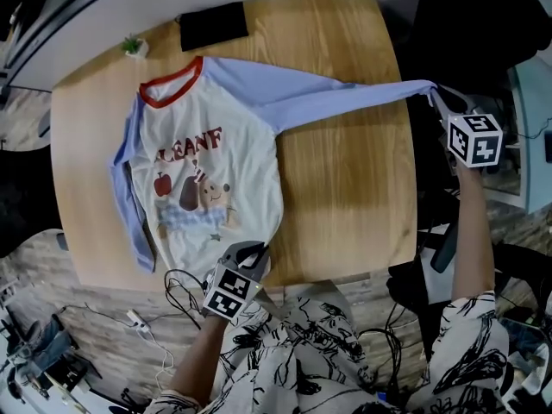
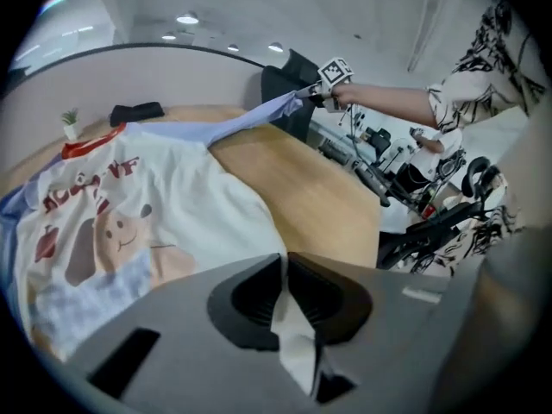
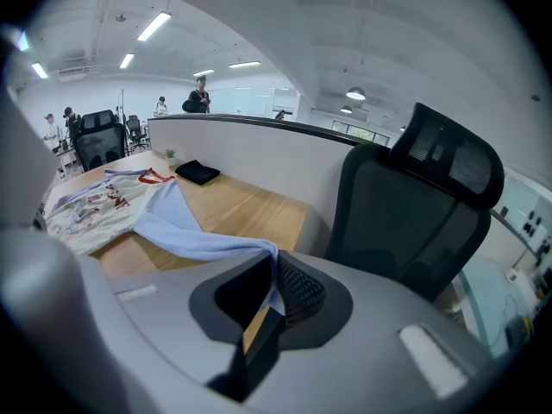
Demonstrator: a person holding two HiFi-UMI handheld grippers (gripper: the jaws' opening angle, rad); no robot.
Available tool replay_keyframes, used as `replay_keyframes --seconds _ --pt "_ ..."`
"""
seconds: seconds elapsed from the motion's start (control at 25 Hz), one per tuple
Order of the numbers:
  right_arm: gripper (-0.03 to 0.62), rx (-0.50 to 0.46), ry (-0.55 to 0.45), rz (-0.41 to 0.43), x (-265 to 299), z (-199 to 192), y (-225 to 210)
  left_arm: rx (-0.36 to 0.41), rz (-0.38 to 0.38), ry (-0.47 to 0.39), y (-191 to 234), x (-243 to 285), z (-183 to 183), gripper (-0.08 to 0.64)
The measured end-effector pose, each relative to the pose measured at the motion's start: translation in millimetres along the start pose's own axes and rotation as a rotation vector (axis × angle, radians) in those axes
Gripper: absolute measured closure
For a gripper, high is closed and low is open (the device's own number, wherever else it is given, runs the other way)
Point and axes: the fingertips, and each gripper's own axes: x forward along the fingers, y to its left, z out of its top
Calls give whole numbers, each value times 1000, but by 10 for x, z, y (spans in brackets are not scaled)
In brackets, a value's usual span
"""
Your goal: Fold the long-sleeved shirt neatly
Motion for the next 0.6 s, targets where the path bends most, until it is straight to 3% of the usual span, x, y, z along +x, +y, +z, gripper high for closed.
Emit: replay_keyframes --seconds 0.16,0.28,0.36,0.48,0.6 --pt "560 -26 45 -24 34 -1 -63 25 -115 28 -115 70 -70 518" --pt "560 -44 77 -31 87 -93 -66 28 -158 -15 -167 59 -11 359" --pt "560 -55 69 -30 72 -72 -37 31 -138 -74 -130 -21 167 314" --pt "558 -81 28 -32 -8 108 50 33 -57 -166 57 -197 471 314" --pt "558 -118 -35 -19 -132 431 220 31 21 -192 338 -300 618 314"
